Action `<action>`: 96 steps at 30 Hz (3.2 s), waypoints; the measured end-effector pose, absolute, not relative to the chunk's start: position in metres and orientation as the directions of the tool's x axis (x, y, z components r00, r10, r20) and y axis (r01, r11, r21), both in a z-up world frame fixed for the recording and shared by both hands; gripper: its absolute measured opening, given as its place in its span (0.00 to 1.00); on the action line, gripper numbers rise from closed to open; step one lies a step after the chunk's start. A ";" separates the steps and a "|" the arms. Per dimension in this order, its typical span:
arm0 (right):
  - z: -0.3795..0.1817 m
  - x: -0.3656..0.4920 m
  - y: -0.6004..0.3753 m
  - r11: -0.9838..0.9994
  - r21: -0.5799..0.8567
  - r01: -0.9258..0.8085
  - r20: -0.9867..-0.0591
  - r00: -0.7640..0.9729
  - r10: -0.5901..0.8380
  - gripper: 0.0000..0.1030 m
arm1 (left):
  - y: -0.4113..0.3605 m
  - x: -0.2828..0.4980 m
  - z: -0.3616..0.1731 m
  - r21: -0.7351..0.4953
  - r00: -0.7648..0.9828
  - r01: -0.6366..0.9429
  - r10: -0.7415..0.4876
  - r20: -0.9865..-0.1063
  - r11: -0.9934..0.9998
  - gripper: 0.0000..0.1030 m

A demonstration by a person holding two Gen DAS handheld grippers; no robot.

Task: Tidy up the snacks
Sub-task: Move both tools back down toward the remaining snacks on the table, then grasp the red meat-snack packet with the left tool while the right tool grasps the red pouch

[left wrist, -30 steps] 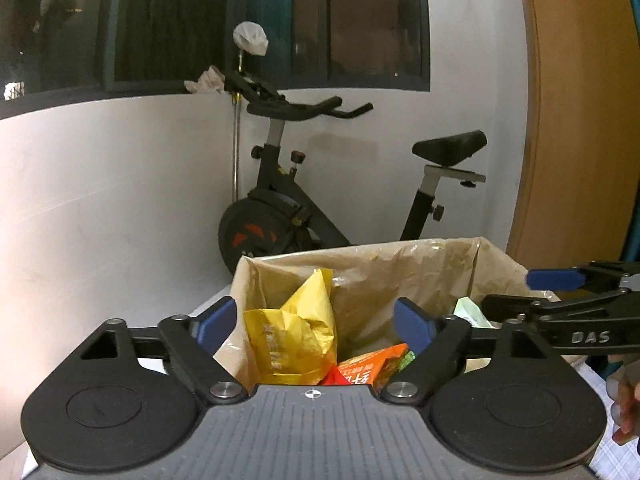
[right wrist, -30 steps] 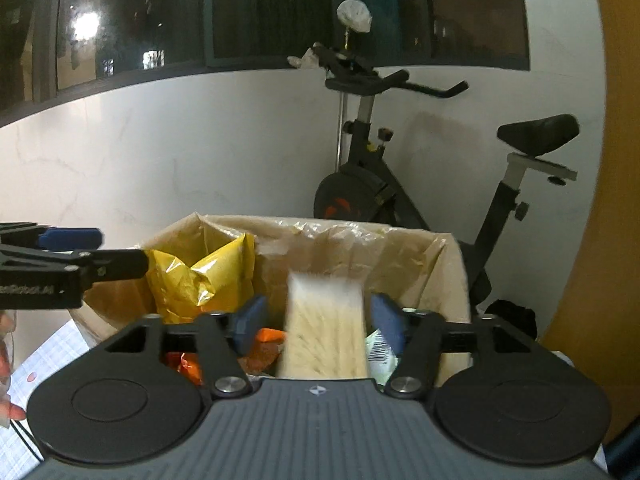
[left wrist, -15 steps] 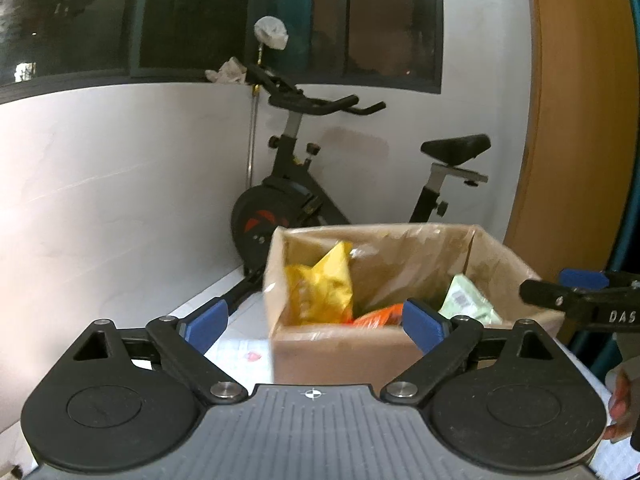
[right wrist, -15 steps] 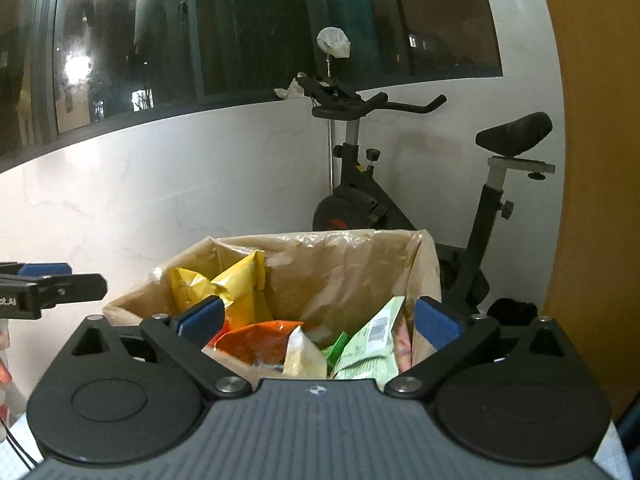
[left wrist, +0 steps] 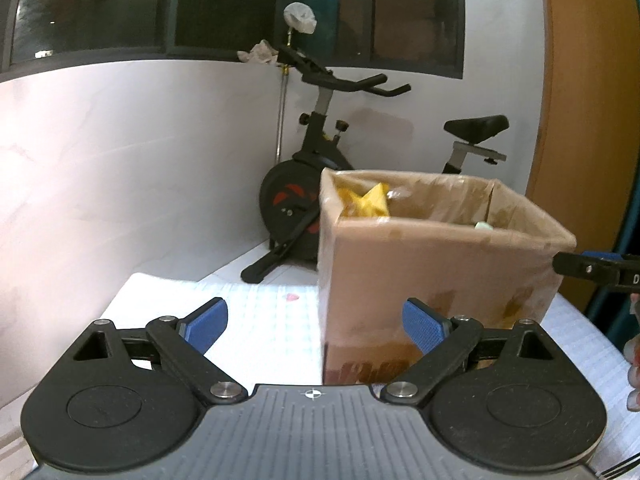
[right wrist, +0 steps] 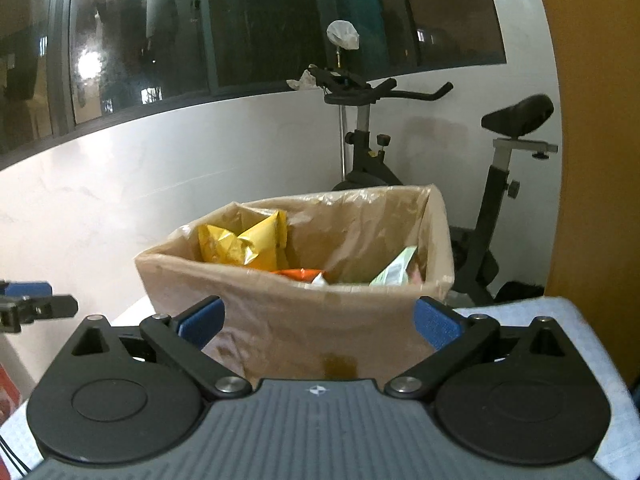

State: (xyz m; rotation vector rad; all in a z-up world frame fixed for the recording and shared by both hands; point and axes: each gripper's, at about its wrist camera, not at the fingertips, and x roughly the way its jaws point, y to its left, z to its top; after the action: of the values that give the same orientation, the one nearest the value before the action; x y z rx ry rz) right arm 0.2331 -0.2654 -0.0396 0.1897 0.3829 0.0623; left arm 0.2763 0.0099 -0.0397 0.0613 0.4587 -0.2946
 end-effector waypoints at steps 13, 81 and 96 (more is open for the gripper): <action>-0.099 0.207 -0.256 0.985 0.168 -0.029 -0.437 0.894 0.100 1.00 | 0.020 0.234 -0.102 -0.056 0.792 0.293 -0.275 -0.545 0.955 0.91; -0.204 0.163 -0.225 0.999 0.040 0.020 -0.662 0.749 0.012 0.75 | 0.009 0.242 -0.200 0.012 0.722 0.273 -0.197 -0.663 0.962 0.46; -0.202 0.159 -0.230 0.996 0.081 0.030 -0.646 0.763 0.030 0.63 | 0.011 0.224 -0.195 -0.037 0.686 0.240 -0.196 -0.700 0.970 0.58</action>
State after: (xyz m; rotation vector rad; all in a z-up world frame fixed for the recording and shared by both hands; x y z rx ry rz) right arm 0.1595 -0.2300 -0.2015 0.0885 0.7034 -0.0001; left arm 0.2240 0.0115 -0.1946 0.0592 0.7772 -0.2441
